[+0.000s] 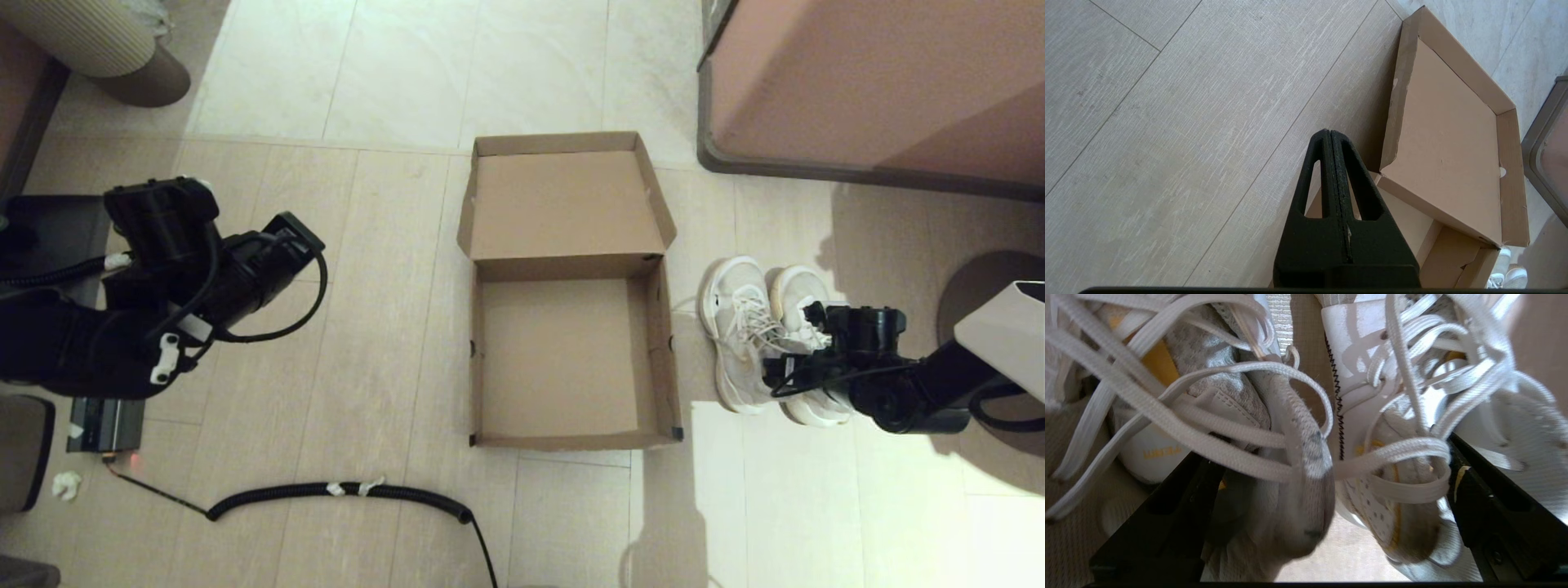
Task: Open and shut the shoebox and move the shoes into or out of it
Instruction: Put the shoes into the shoe box
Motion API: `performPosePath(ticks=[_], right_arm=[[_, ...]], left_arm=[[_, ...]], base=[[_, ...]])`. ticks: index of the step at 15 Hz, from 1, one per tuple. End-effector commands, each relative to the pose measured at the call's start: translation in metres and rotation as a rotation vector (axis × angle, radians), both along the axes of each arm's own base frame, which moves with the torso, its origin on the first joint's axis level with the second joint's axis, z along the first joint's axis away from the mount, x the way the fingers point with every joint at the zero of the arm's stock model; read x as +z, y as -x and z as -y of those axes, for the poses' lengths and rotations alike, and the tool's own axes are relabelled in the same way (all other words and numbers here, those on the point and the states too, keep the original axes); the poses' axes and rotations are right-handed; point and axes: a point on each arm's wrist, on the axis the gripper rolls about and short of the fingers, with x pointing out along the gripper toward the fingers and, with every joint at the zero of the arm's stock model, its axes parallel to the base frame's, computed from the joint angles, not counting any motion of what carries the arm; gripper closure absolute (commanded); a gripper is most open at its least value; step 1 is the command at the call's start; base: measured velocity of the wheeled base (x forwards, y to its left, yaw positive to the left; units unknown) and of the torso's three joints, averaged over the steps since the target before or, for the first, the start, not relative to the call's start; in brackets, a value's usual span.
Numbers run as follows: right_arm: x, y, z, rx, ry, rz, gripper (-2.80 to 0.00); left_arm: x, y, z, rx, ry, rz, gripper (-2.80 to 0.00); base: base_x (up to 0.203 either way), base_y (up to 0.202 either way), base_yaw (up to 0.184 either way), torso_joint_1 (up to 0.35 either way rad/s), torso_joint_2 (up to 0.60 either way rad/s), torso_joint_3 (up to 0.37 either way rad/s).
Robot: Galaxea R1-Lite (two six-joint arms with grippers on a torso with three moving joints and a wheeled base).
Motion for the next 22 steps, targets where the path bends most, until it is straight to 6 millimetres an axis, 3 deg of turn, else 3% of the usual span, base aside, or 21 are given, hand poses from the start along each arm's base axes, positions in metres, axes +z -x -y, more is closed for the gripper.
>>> performPosePath(ticks=[1,3,4,14,19,22], right_arm=[[-0.006,-0.004,0.000,-0.001,-0.021,0.001,-2.80],[-0.010,-0.004,0.000,-0.009,-0.039,-0.002,-2.80],[-0.010,-0.004,0.001,-0.010,-0.039,-0.003,0.00],[-0.014,-0.006,0.000,-0.007,-0.042,-0.005,0.00],[0.023,0.005,-0.001,0.005,-0.065,0.059,0.00],[0.055,0.026,-0.003,0.015,-0.068,0.077,0.00]], left_arm=[[-0.001,-0.001,0.000,0.001,0.003,-0.001,0.00],[-0.001,-0.001,0.000,-0.001,0.004,0.001,0.00],[0.000,-0.001,0.000,-0.003,0.005,0.004,0.00],[0.004,-0.002,-0.009,0.013,0.019,0.016,0.00],[0.005,-0.002,-0.009,0.013,0.020,0.019,0.00],[0.010,0.001,-0.008,0.012,0.021,0.035,0.00]], base=[[0.000,0.000,0.000,0.000,0.00,0.000],[0.000,0.000,0.000,0.000,0.00,0.000],[0.000,0.000,0.000,0.000,0.00,0.000],[0.000,0.000,0.000,0.000,0.00,0.000],[0.000,0.000,0.000,0.000,0.00,0.000],[0.000,0.000,0.000,0.000,0.00,0.000]])
